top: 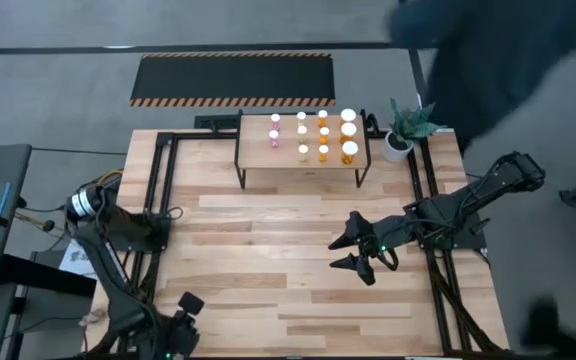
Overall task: Pick and place medicine bottles onto shelf by color
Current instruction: Put the small green pill bottle on the shelf aligned with the other pink pill bottle
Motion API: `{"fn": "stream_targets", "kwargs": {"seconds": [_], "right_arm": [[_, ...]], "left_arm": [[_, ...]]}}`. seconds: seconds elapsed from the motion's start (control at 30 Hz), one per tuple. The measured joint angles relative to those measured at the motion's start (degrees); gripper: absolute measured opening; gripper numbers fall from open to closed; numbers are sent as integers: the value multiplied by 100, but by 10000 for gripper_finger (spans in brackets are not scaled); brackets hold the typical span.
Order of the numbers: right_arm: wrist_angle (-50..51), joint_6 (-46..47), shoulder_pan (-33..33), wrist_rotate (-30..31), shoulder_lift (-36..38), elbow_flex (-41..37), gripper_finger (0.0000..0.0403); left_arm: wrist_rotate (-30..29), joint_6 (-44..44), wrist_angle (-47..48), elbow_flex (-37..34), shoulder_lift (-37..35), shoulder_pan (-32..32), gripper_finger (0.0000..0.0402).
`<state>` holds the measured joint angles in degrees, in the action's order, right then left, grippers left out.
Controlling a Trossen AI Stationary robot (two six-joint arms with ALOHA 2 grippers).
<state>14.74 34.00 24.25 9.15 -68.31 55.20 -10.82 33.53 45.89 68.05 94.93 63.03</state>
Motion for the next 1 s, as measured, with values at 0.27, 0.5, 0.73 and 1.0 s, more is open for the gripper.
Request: {"fn": "stream_targets", "kwargs": {"seconds": [0.27, 0.5, 0.73, 1.0], "right_arm": [[57, -87, 99, -4, 0, 0, 260], [174, -123, 170, -6, 20, 0, 260], [490, -149, 135, -9, 110, 0, 260], [501, -146, 29, -9, 275, 5, 260]], "left_arm": [[391, -180, 341, 0, -935, -1284, 100], [865, -704, 448, 238, -1680, -3202, 100], [899, -2186, 900, 1172, -1520, -5074, 100], [903, -3613, 1299, 2367, -801, -6822, 100]]}}
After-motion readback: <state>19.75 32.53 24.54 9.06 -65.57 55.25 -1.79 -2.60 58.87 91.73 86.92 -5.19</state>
